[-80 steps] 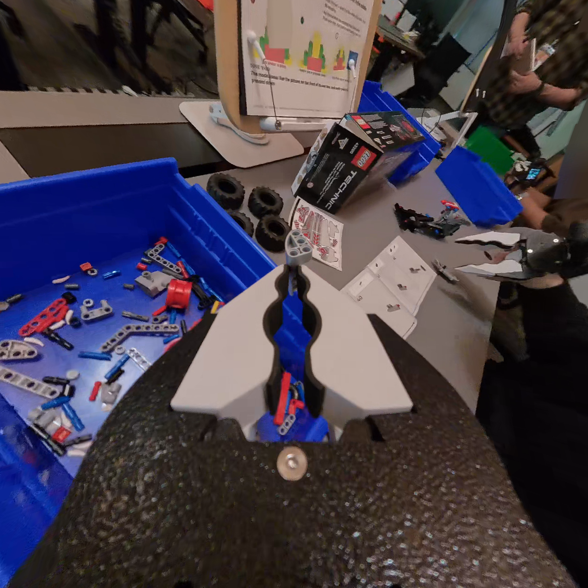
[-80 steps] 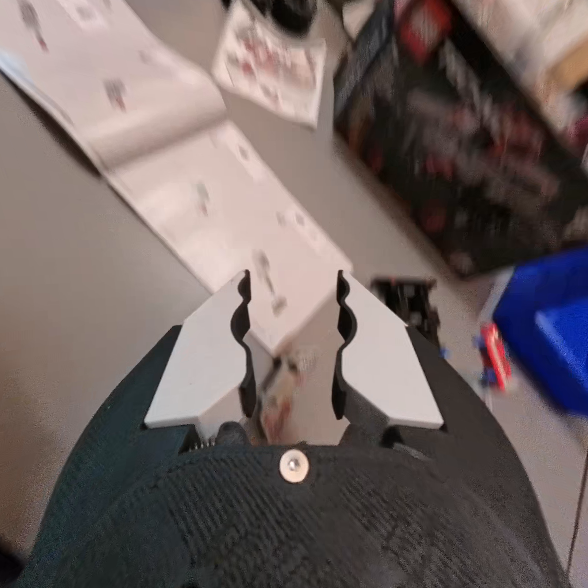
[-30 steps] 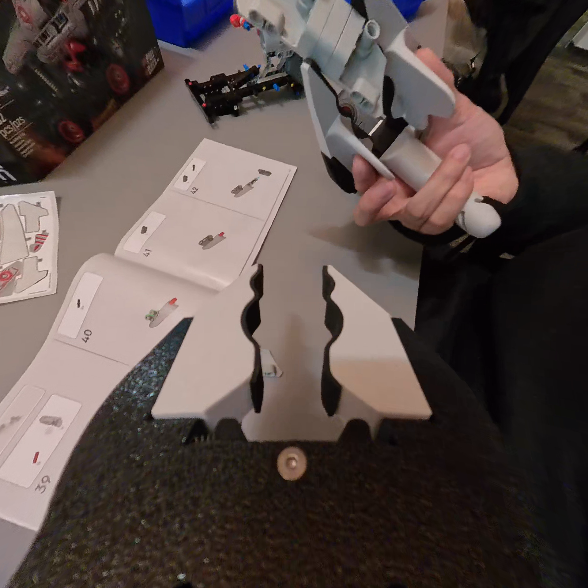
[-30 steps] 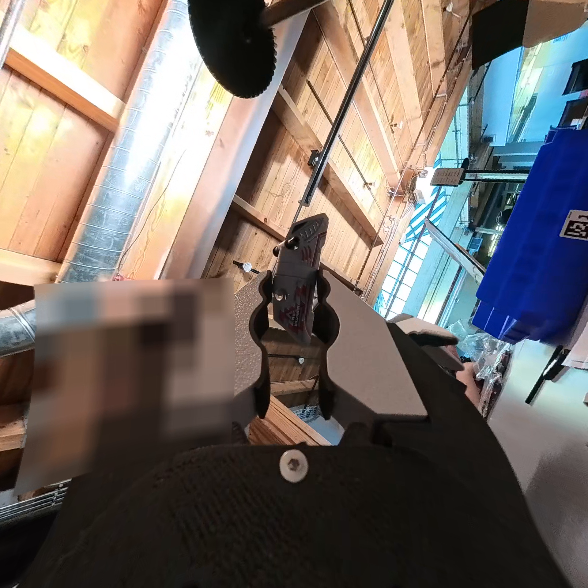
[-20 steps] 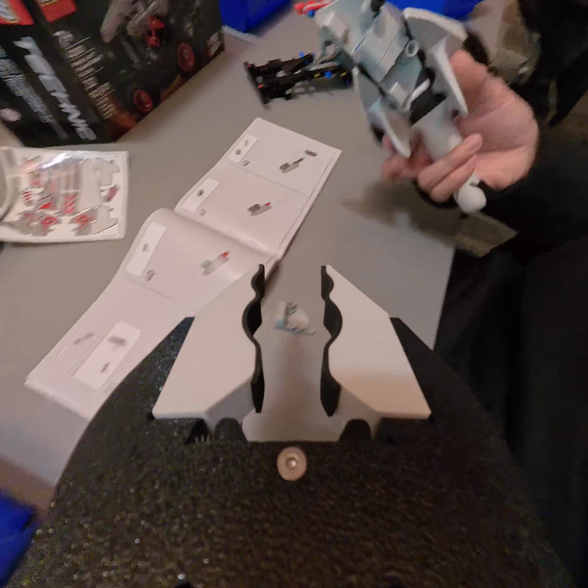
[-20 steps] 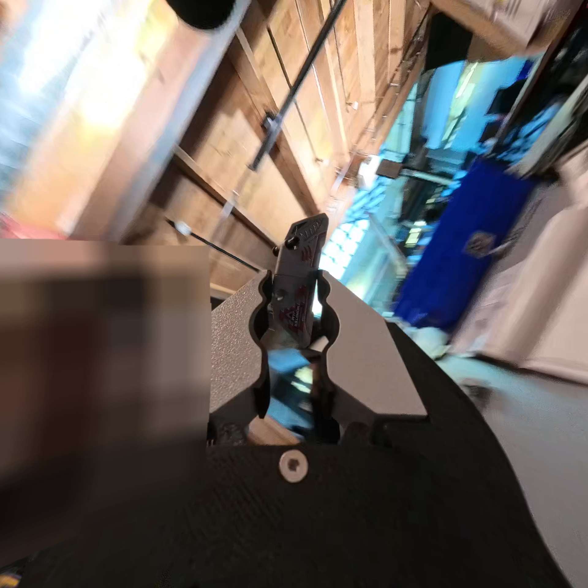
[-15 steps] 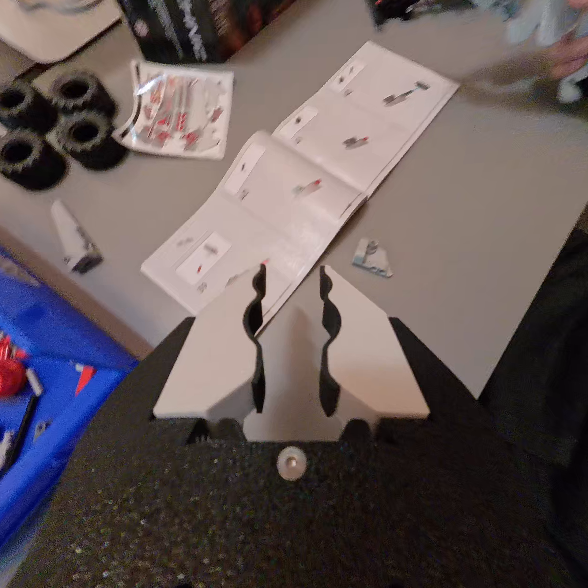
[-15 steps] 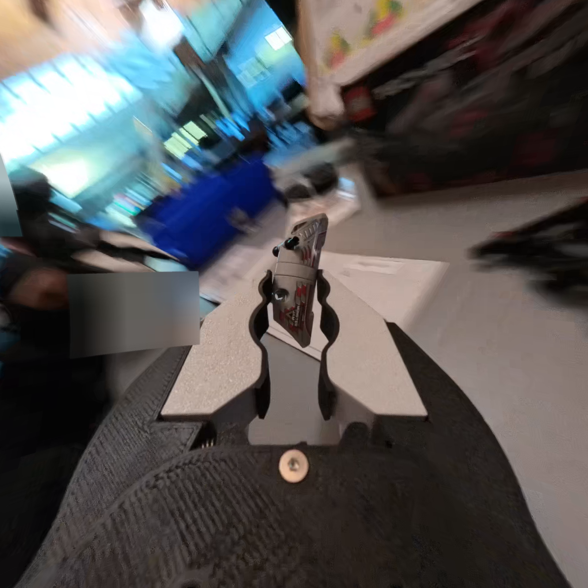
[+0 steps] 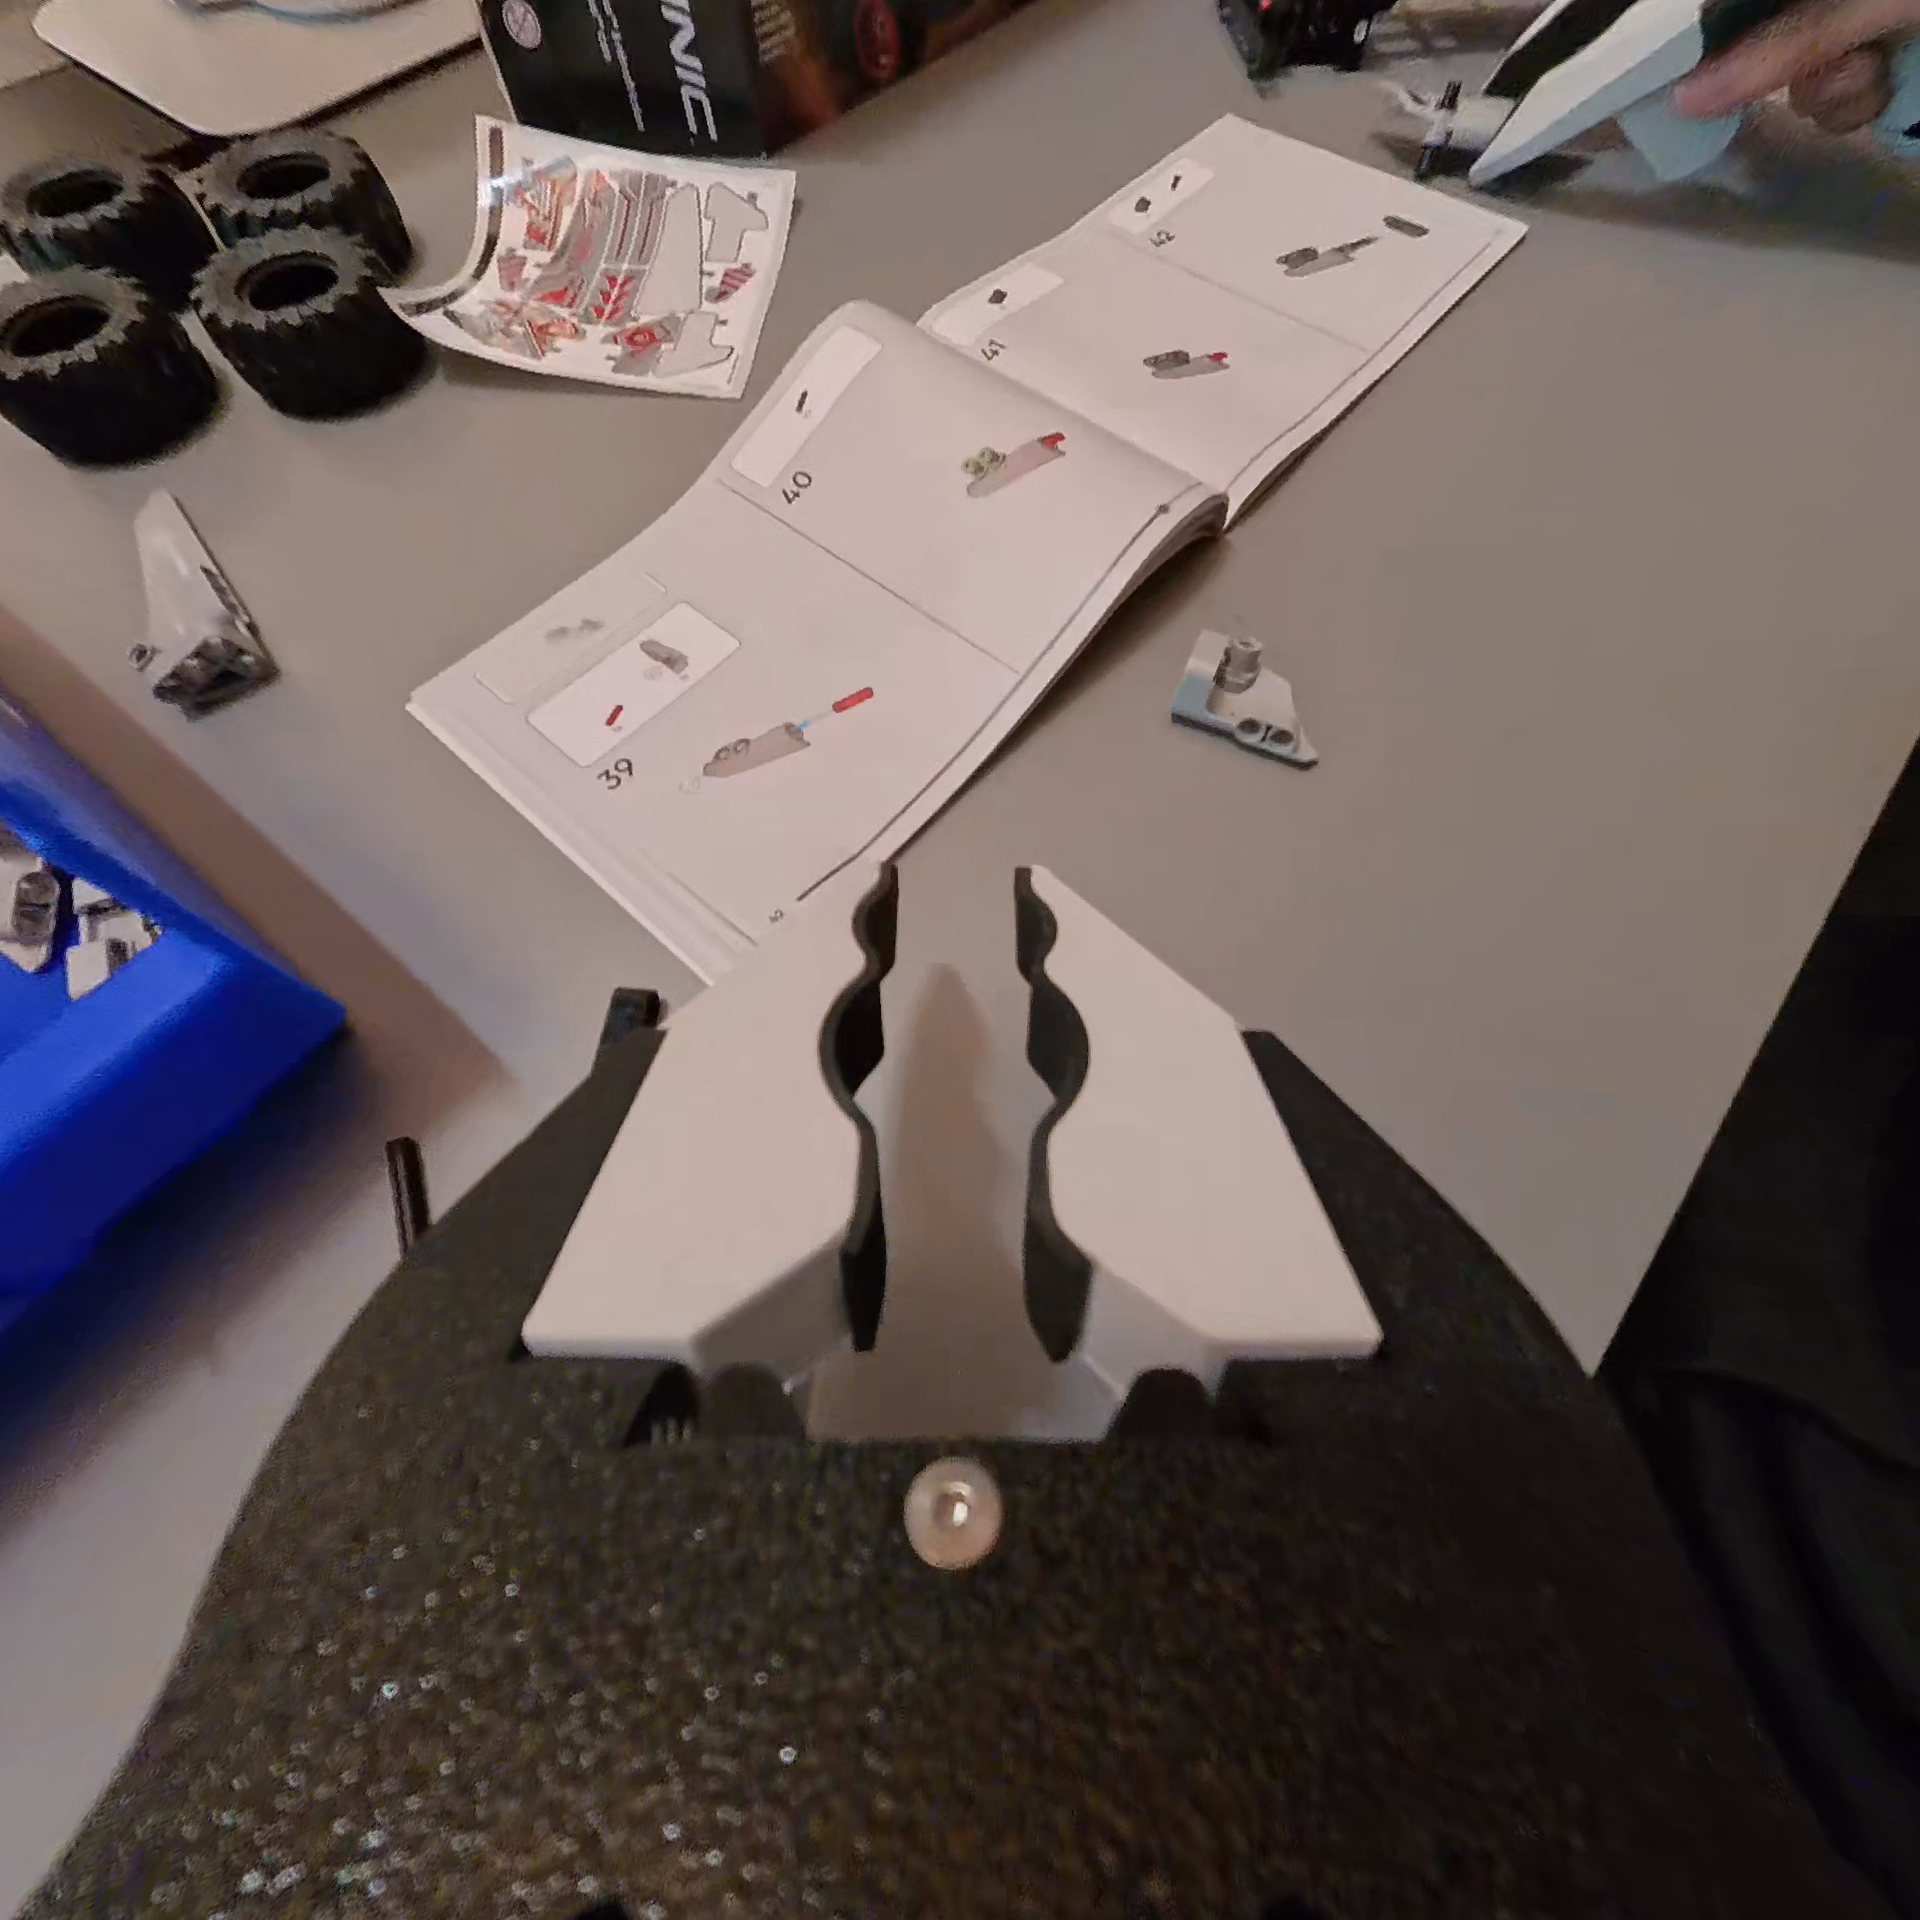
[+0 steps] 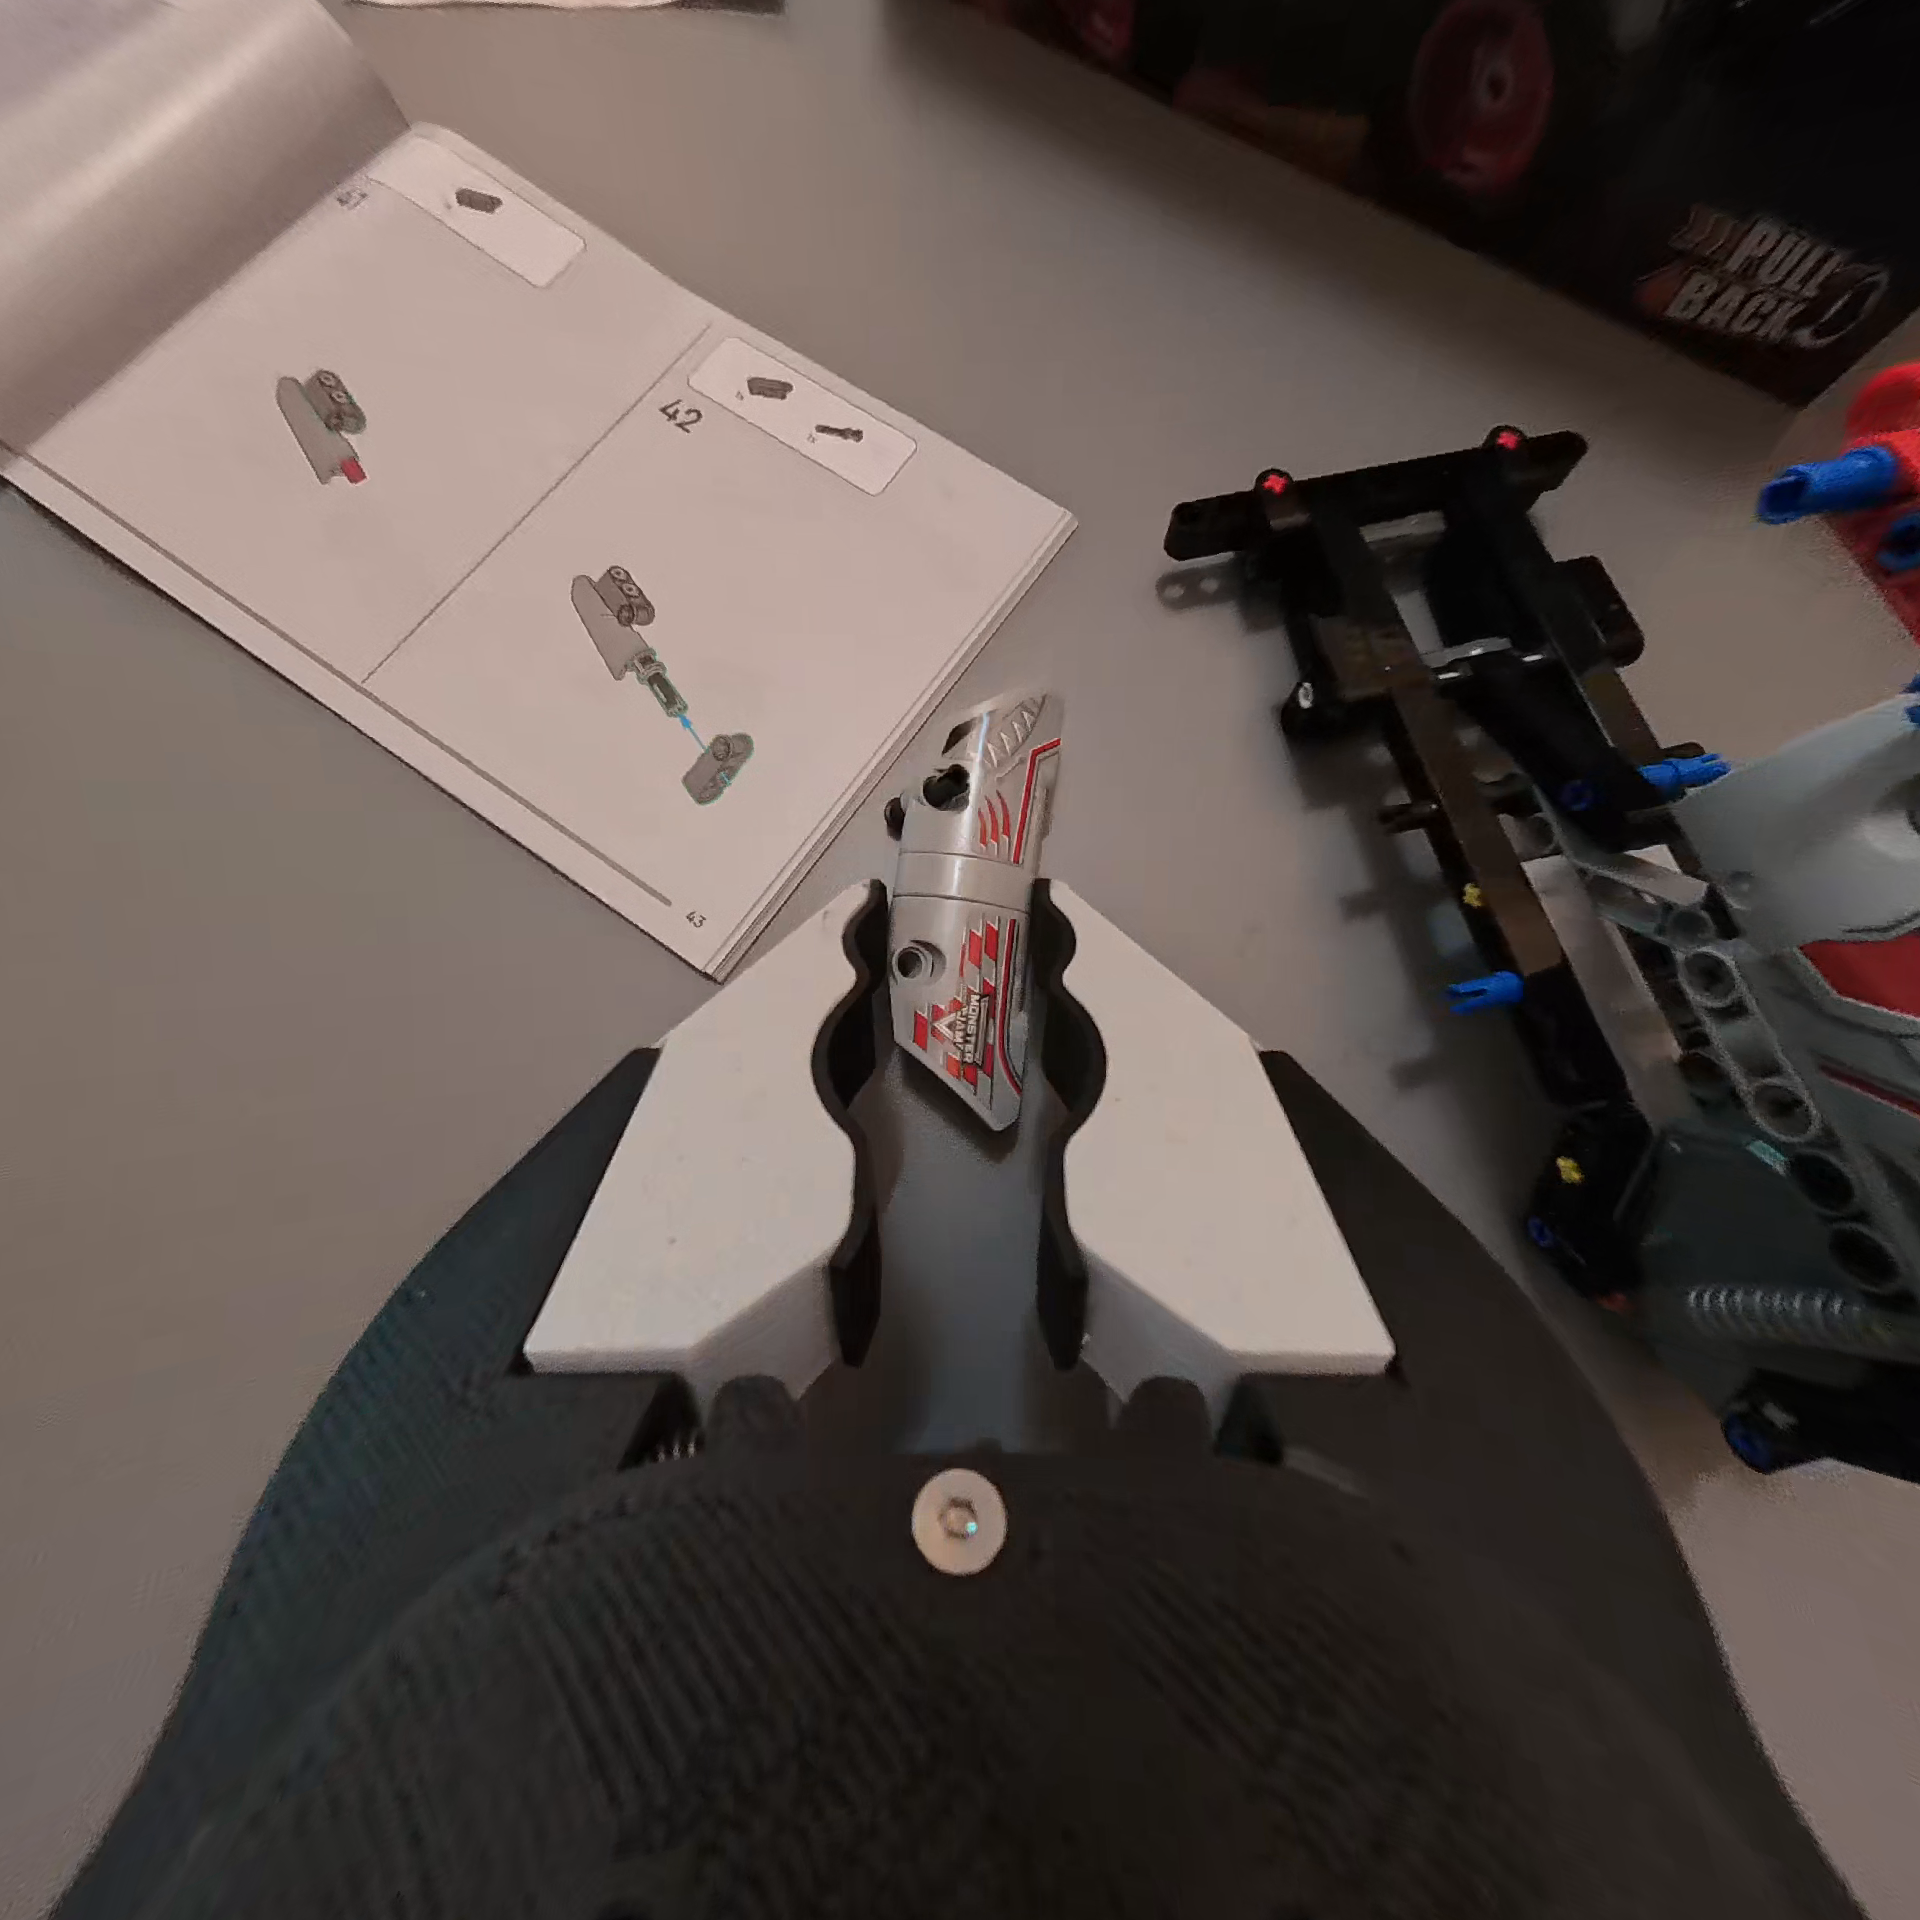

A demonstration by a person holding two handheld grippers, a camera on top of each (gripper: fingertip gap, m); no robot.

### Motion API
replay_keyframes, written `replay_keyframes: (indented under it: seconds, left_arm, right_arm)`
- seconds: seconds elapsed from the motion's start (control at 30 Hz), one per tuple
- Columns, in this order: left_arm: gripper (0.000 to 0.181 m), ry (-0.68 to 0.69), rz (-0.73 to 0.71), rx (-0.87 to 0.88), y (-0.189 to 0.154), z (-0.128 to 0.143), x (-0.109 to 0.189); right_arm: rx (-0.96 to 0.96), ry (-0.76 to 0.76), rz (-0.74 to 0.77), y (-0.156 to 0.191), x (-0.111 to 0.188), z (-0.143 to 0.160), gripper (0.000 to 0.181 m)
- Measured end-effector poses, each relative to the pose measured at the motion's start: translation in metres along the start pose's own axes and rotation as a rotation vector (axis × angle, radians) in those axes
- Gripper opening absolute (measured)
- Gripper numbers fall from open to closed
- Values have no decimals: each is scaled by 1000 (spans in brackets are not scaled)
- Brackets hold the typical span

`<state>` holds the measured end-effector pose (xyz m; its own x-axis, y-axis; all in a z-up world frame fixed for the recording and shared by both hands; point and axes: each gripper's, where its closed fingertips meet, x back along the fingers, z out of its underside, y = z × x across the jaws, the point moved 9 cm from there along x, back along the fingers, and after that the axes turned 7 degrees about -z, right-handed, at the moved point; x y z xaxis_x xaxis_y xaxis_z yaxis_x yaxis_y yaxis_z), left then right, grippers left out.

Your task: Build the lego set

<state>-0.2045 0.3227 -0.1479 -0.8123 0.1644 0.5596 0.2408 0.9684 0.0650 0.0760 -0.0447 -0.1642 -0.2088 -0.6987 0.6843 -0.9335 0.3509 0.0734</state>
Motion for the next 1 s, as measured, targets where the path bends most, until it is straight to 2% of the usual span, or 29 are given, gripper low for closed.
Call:
replay_keyframes:
  seconds: [0.2,0.33,0.47,0.57,0.77,0.87,1.0]
  left_arm:
    - [20,19,53,1,5,3,-4]
    - [20,25,43,12,17,1,0]
    - [20,3,-9,5,37,-8,10]
    - [19,-56,-22,28,50,-15,20]
    - [16,-142,-19,120,76,-15,30]
    - [14,-164,11,133,81,-13,31]
    - [10,-211,80,104,76,-13,27]
  right_arm:
    - [21,10,32,2,0,1,26]
    - [15,24,42,5,4,1,37]
    - [93,-37,95,20,21,-24,45]
    - [253,-105,-71,59,11,-54,45]
    - [613,27,-470,147,-50,-72,39]
    - [749,94,-527,170,-74,-75,35]
    - [823,85,-676,192,-90,-79,27]
